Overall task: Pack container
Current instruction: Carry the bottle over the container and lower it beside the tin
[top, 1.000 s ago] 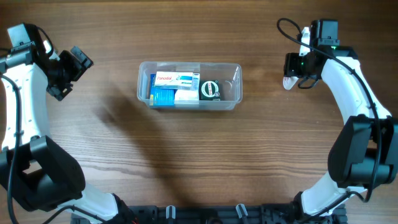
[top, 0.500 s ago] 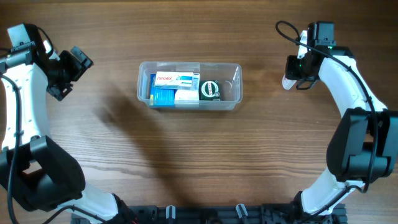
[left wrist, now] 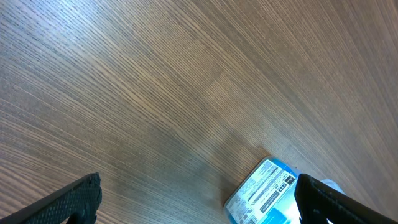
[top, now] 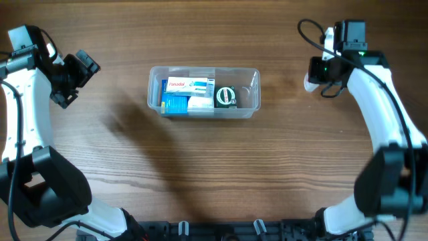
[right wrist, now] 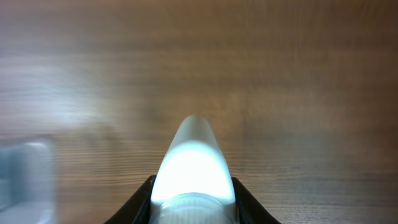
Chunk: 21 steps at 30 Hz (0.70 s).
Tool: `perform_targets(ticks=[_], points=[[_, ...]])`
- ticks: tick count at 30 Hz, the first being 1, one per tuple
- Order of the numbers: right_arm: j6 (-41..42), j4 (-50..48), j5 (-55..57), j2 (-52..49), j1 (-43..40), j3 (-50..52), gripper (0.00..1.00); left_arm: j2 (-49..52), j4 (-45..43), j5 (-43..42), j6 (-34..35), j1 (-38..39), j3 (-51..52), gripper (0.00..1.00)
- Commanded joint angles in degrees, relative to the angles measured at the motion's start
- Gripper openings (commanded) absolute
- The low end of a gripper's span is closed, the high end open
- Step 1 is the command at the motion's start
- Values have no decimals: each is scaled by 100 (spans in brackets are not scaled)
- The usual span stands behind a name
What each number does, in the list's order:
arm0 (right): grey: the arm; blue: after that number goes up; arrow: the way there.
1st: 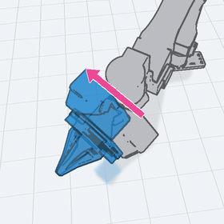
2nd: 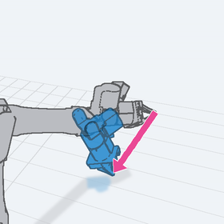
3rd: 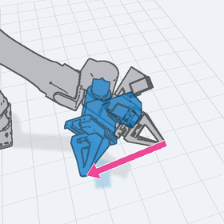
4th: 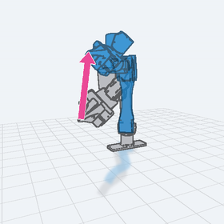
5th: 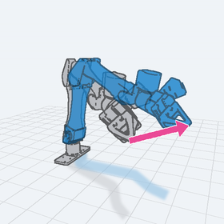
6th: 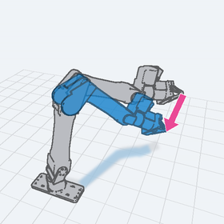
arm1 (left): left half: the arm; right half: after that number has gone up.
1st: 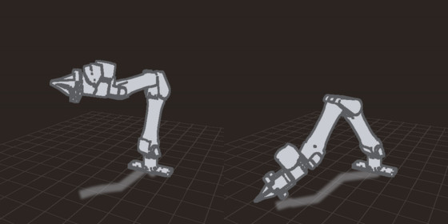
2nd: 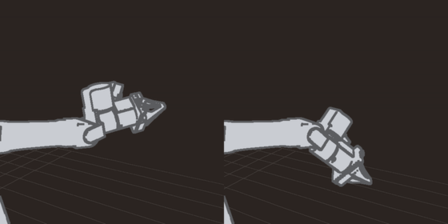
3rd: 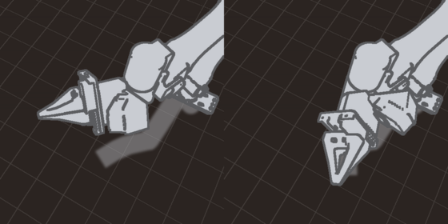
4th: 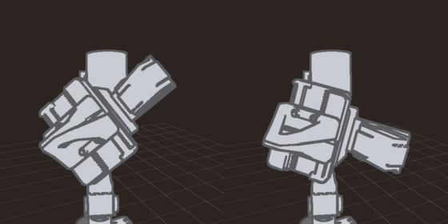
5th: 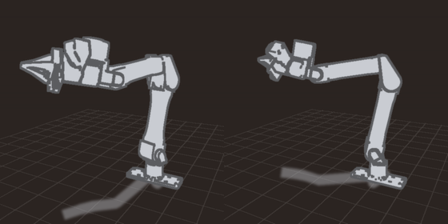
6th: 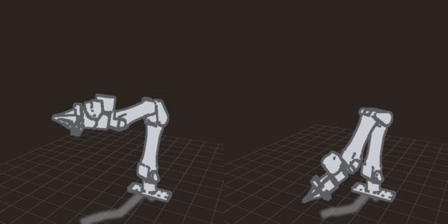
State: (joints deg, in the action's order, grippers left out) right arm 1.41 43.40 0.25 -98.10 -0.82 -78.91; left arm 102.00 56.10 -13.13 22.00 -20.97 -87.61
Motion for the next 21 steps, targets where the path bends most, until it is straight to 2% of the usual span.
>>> perform_targets(ticks=[1,4,9,21], points=[[92,2,13,892,511,-72,29,-85,-15,35,79,-20,-94,100],[444,-52,13,1259,1049,-72,29,-85,-15,35,79,-20,-94,100],[1095,-107,11,1298,1690,-68,30,-85,-15,35,79,-20,-94,100],[1681,-369,61,909,2688,-68,30,-85,-15,35,79,-20,-94,100]])
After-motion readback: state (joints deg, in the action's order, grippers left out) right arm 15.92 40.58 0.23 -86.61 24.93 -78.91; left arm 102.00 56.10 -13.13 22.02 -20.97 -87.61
